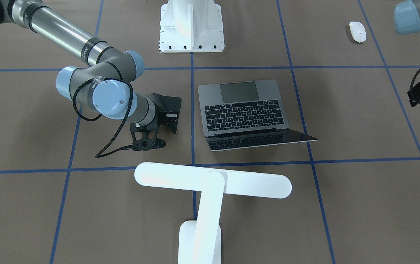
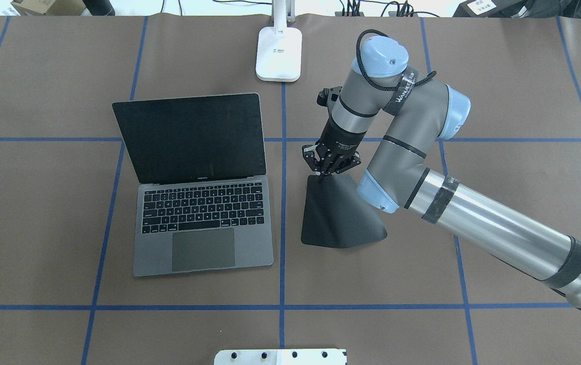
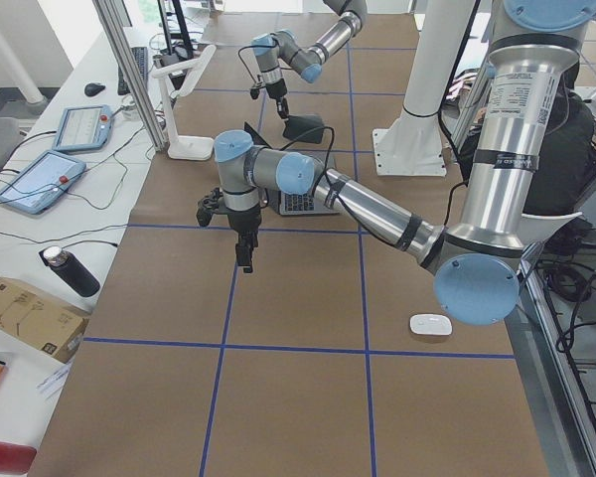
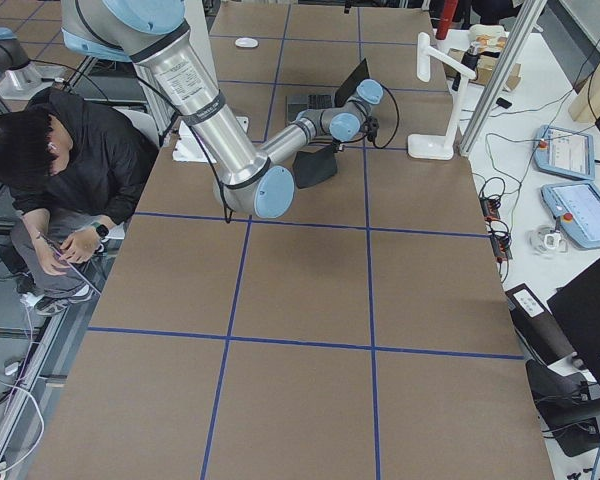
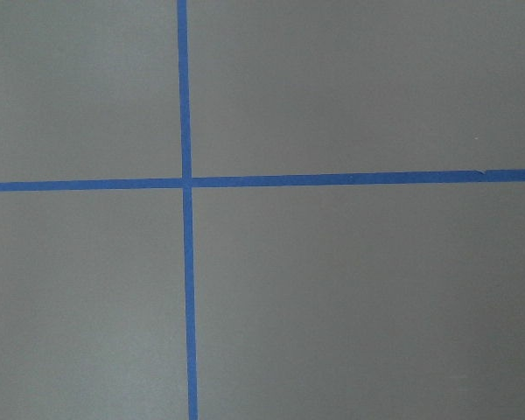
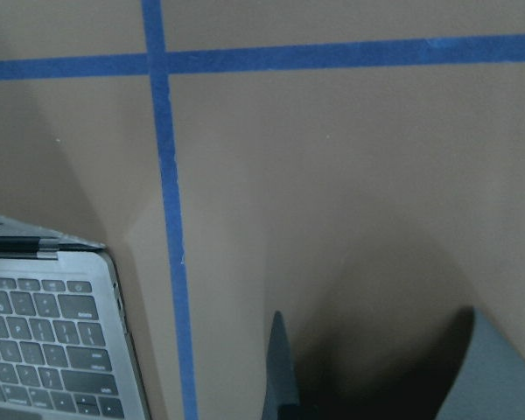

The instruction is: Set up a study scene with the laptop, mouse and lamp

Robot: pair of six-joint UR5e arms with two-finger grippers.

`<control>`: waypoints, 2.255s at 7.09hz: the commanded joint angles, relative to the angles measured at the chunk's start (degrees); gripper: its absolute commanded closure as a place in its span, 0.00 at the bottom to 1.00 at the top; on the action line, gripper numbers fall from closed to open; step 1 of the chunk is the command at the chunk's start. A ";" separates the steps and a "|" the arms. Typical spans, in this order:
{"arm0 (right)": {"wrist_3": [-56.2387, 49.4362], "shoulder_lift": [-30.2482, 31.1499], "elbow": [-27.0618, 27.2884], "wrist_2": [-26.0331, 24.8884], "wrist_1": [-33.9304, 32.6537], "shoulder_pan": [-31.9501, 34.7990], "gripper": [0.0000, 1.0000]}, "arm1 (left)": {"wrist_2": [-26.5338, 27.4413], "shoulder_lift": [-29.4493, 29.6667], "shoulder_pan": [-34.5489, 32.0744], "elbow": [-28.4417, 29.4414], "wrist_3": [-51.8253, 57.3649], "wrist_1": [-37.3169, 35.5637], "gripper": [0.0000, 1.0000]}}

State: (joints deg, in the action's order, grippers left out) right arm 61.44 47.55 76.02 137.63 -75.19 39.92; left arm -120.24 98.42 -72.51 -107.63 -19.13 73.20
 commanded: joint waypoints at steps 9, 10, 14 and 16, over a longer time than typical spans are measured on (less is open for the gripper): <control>0.00 0.44 -0.87 -1.67 2.51 0.50 0.01 | 0.00 0.72 -0.09 1.37 -0.55 1.68 0.00; -0.09 0.44 -0.78 -1.67 2.50 1.82 0.01 | 0.00 0.72 -0.09 1.37 -0.47 1.68 0.00; -0.18 1.40 0.26 -1.49 2.24 7.96 0.01 | -0.35 -0.24 -0.27 0.68 0.32 2.46 0.00; -0.35 7.36 6.22 -1.67 2.24 10.78 0.01 | -4.38 -9.08 -0.35 -1.79 -0.46 12.09 0.00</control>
State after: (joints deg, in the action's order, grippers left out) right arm 61.19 51.75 78.97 136.00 -72.91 48.97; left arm -122.65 94.01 -72.77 -108.27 -19.07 79.94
